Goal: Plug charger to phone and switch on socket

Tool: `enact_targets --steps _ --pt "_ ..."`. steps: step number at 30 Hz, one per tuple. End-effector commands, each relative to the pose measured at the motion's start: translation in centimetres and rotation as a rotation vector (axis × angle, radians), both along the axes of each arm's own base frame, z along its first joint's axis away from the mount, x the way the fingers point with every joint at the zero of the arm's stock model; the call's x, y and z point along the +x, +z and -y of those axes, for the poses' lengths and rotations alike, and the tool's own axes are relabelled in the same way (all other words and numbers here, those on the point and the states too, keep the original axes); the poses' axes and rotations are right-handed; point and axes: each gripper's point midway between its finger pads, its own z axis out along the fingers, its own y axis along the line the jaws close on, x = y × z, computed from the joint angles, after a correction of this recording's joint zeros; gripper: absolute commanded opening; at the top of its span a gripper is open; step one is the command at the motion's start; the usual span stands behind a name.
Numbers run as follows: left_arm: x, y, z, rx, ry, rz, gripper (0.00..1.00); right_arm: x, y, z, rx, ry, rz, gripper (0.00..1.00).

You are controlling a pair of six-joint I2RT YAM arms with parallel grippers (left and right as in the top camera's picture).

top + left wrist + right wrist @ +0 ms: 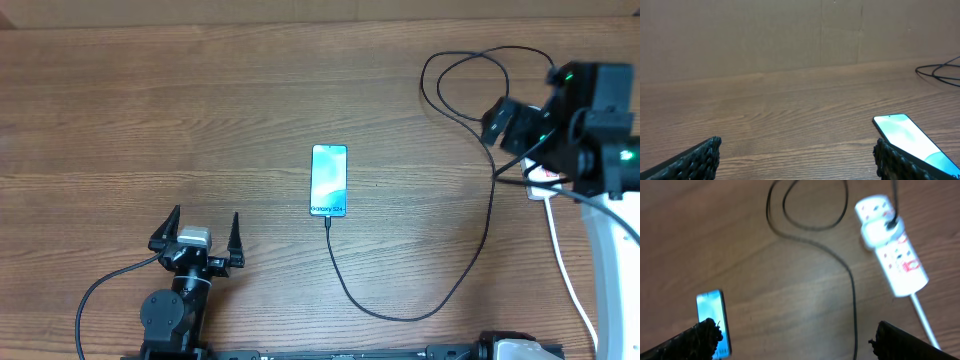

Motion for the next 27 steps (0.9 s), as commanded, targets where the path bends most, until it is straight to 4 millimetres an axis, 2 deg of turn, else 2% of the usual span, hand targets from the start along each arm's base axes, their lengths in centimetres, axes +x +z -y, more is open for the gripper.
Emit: enact_targets --steps 1,12,13,16,18,21,24,27 --pt "0.0 0.0 -0.3 0.021 0.016 0.006 1.00 -1.4 -1.5 -0.9 0.000 0.029 -0.032 1.00" --pt "0.0 0.0 -0.3 0.021 0.016 0.006 1.00 -5.6 -9.7 -0.6 -0.021 0.021 -0.228 1.00" --pt "0.0 0.0 -0.3 0.021 0.016 0.006 0.99 -5.2 -10.2 -0.6 -0.024 0.020 -0.211 1.00" --pt "0.0 0.0 -0.3 0.021 0.016 0.006 1.00 -2.5 -12.1 -1.2 0.005 0.043 -0.079 1.00" --pt "0.0 0.0 -0.3 0.021 0.016 0.006 1.00 -1.0 -12.7 -2.7 0.045 0.134 0.008 1.00" --pt "0.0 0.0 -0.3 0.021 0.016 0.006 1.00 1.0 -12.3 -5.2 0.097 0.302 0.174 1.00" --pt "0.0 0.0 -0.3 0.021 0.016 0.006 1.00 1.7 -12.4 -7.0 0.103 0.420 0.284 1.00" --pt "0.0 0.0 -0.3 0.021 0.016 0.006 0.99 1.1 -14.0 -7.9 0.074 0.482 0.302 1.00"
